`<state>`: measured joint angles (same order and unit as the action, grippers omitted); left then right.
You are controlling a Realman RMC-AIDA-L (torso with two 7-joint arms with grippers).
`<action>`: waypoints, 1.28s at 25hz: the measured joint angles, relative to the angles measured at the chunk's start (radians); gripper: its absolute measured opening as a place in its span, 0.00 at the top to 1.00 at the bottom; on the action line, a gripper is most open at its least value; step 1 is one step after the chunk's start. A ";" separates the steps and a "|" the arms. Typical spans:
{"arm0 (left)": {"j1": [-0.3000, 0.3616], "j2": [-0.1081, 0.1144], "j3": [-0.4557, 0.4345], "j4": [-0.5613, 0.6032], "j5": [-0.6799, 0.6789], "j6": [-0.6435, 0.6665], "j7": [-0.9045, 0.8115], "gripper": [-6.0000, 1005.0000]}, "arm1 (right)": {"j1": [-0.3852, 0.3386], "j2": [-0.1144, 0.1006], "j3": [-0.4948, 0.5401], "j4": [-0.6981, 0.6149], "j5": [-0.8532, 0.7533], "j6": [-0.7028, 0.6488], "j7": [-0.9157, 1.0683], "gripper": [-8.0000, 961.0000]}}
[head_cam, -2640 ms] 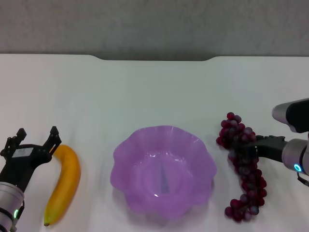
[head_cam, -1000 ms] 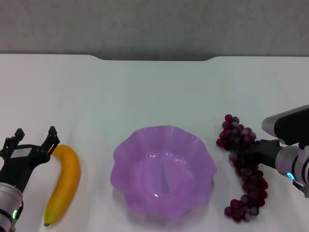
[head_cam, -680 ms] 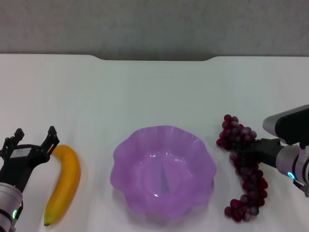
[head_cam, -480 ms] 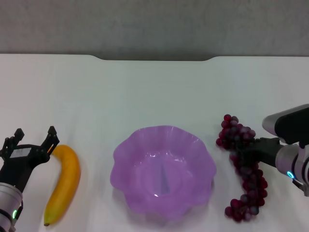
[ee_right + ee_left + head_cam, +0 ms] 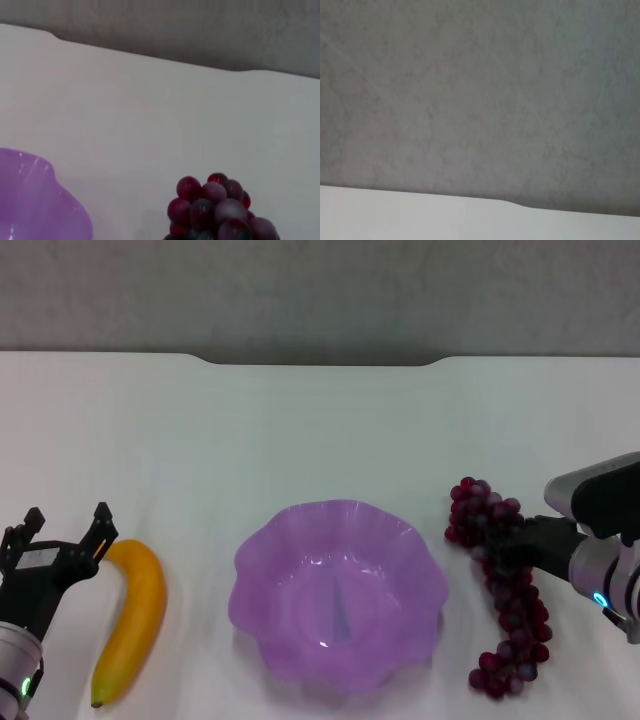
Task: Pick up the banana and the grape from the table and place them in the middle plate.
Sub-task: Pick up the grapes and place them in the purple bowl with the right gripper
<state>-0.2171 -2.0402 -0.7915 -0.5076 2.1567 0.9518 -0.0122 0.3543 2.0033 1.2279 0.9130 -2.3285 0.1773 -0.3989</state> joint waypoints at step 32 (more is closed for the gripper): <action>0.002 0.000 -0.002 0.001 0.000 0.003 0.000 0.11 | -0.165 -0.002 -0.065 0.274 -0.005 -0.139 -0.165 0.69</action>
<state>-0.2151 -2.0402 -0.7931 -0.5070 2.1568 0.9548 -0.0122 0.1897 2.0017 1.1630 1.1868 -2.3332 0.0386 -0.5641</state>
